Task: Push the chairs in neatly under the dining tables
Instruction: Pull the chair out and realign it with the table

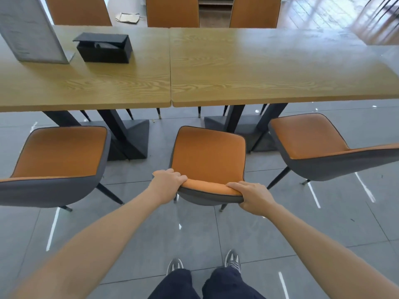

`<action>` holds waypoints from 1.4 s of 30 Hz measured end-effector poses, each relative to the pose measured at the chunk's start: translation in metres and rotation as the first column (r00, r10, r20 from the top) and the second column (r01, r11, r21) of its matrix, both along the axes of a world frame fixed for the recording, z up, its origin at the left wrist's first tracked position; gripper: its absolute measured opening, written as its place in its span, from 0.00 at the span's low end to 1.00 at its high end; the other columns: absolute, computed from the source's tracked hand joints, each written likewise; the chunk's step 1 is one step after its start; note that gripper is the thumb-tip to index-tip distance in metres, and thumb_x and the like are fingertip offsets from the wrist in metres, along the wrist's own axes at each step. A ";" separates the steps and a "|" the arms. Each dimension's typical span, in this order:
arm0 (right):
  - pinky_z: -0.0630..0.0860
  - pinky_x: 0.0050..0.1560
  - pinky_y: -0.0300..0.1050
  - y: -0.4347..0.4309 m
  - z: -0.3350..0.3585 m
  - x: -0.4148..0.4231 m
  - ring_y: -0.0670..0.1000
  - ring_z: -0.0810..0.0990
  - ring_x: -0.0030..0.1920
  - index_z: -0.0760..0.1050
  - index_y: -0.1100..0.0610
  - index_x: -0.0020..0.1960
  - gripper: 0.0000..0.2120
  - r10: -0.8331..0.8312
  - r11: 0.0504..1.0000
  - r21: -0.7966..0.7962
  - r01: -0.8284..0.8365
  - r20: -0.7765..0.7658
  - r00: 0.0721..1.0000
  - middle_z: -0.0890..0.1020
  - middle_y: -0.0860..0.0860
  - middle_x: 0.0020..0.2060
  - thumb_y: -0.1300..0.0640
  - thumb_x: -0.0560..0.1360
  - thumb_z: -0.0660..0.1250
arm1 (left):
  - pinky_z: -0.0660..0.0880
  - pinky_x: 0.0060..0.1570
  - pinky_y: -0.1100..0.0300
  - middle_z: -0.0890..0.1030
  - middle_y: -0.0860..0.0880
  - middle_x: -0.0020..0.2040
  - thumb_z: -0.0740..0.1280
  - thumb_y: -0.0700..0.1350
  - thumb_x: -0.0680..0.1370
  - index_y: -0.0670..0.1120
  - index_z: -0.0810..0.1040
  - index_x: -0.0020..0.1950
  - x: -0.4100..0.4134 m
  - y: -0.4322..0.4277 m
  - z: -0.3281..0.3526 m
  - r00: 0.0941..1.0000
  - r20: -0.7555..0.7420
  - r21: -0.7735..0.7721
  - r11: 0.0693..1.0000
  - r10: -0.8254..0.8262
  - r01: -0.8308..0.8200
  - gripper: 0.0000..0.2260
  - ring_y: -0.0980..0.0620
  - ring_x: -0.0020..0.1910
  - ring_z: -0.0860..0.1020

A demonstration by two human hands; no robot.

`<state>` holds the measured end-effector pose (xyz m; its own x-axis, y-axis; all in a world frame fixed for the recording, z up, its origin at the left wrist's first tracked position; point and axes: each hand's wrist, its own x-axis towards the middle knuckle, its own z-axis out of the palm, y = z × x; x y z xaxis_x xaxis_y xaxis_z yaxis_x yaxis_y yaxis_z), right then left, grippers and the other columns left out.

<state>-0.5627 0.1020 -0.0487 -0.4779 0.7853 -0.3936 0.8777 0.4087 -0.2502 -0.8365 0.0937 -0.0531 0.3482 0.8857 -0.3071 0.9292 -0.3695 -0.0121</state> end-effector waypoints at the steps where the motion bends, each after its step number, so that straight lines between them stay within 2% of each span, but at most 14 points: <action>1: 0.74 0.45 0.48 0.000 0.001 -0.010 0.56 0.77 0.51 0.63 0.43 0.68 0.28 0.017 1.000 -0.008 -0.017 0.002 1.000 0.77 0.47 0.56 0.60 0.71 0.61 | 0.71 0.51 0.57 0.78 0.50 0.57 0.59 0.36 0.76 0.49 0.70 0.60 -0.009 -0.006 0.000 1.000 0.004 0.011 1.000 0.019 -0.019 0.15 0.49 0.56 0.74; 10: 0.77 0.49 0.54 0.006 0.002 -0.082 0.56 0.77 0.53 0.62 0.44 0.69 0.29 0.179 0.983 -0.042 -0.180 -0.014 0.984 0.77 0.48 0.58 0.62 0.71 0.62 | 0.70 0.52 0.56 0.77 0.49 0.57 0.59 0.40 0.76 0.48 0.70 0.61 -0.078 -0.042 0.002 0.985 0.037 -0.019 0.986 0.166 -0.166 0.13 0.48 0.55 0.73; 16: 0.77 0.52 0.53 0.016 0.003 -0.093 0.54 0.76 0.56 0.62 0.44 0.69 0.27 0.243 0.970 -0.028 -0.242 0.002 0.970 0.77 0.48 0.60 0.61 0.74 0.61 | 0.68 0.49 0.58 0.77 0.49 0.55 0.60 0.40 0.76 0.48 0.71 0.59 -0.086 -0.049 0.002 0.966 0.107 0.006 0.972 0.234 -0.236 0.12 0.48 0.54 0.73; 23: 0.75 0.55 0.49 0.031 0.007 -0.102 0.54 0.75 0.60 0.62 0.45 0.69 0.24 0.223 0.975 0.018 -0.223 0.035 0.974 0.75 0.47 0.63 0.61 0.76 0.58 | 0.65 0.49 0.59 0.77 0.48 0.54 0.60 0.39 0.76 0.47 0.71 0.56 -0.088 -0.036 0.004 0.945 0.153 0.013 0.955 0.289 -0.295 0.10 0.47 0.54 0.73; 32: 0.75 0.55 0.50 0.048 0.004 -0.120 0.55 0.76 0.57 0.63 0.44 0.67 0.22 0.196 0.980 0.031 -0.197 0.039 0.980 0.77 0.49 0.61 0.61 0.76 0.60 | 0.66 0.52 0.56 0.76 0.47 0.56 0.59 0.37 0.76 0.48 0.71 0.60 -0.101 -0.017 0.006 0.936 0.145 -0.012 0.947 0.320 -0.321 0.14 0.46 0.56 0.73; 37: 0.73 0.57 0.50 0.051 0.002 -0.120 0.54 0.74 0.58 0.62 0.45 0.66 0.22 0.205 0.978 0.011 -0.206 0.059 0.977 0.76 0.49 0.61 0.59 0.76 0.62 | 0.67 0.57 0.55 0.76 0.48 0.59 0.62 0.44 0.76 0.49 0.69 0.63 -0.102 -0.016 0.004 0.939 0.144 -0.058 0.950 0.313 -0.308 0.16 0.47 0.58 0.72; 40: 0.67 0.65 0.52 0.049 0.002 -0.117 0.55 0.68 0.65 0.58 0.47 0.71 0.28 0.160 0.987 0.008 -0.160 0.044 0.986 0.70 0.50 0.67 0.52 0.75 0.66 | 0.65 0.65 0.53 0.72 0.49 0.67 0.64 0.52 0.76 0.50 0.65 0.69 -0.098 -0.015 0.007 0.933 0.176 -0.090 0.949 0.314 -0.302 0.22 0.48 0.66 0.69; 42: 0.60 0.70 0.54 0.043 0.003 -0.115 0.56 0.62 0.71 0.53 0.48 0.73 0.33 0.092 0.995 0.023 -0.093 0.018 0.996 0.63 0.52 0.72 0.49 0.74 0.66 | 0.59 0.71 0.52 0.67 0.49 0.72 0.63 0.56 0.76 0.50 0.61 0.72 -0.088 -0.015 0.011 0.932 0.201 -0.098 0.953 0.301 -0.286 0.27 0.49 0.72 0.62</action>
<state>-0.6776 0.1451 -0.0455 -0.5423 0.7475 -0.3837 0.8399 0.4942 -0.2244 -0.9243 0.0789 -0.0425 0.1390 0.9385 -0.3161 0.9747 -0.0731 0.2114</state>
